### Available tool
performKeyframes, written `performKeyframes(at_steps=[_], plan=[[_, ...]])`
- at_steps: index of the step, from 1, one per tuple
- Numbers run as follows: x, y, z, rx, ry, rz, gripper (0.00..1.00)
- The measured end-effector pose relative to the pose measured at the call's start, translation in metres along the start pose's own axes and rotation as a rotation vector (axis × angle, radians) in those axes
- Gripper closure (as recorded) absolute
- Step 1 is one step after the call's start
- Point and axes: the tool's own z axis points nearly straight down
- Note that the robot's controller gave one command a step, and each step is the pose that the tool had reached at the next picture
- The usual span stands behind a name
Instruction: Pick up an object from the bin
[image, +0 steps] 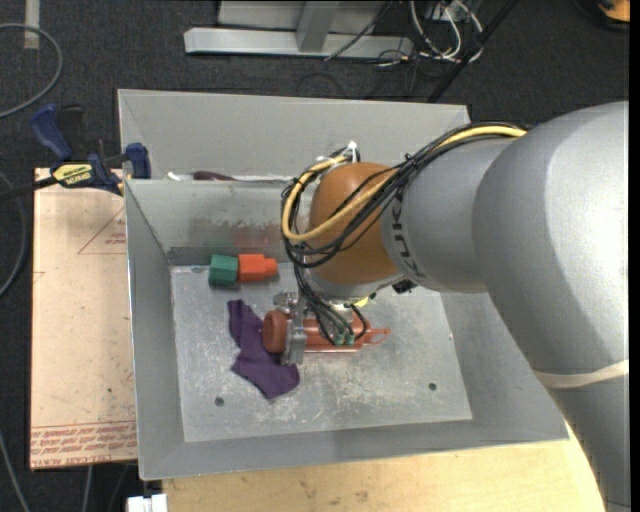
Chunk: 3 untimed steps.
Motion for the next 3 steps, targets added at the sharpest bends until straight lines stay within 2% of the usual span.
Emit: performKeyframes(at_steps=[1, 2, 3], plan=[[0.005, -0.003, -0.088, -0.001, -0.002, -0.002, 1.00], [0.005, -0.003, -0.088, -0.001, -0.002, -0.002, 1.00], [0.007, 0.003, -0.190, -0.002, -0.006, -0.022, 1.00]])
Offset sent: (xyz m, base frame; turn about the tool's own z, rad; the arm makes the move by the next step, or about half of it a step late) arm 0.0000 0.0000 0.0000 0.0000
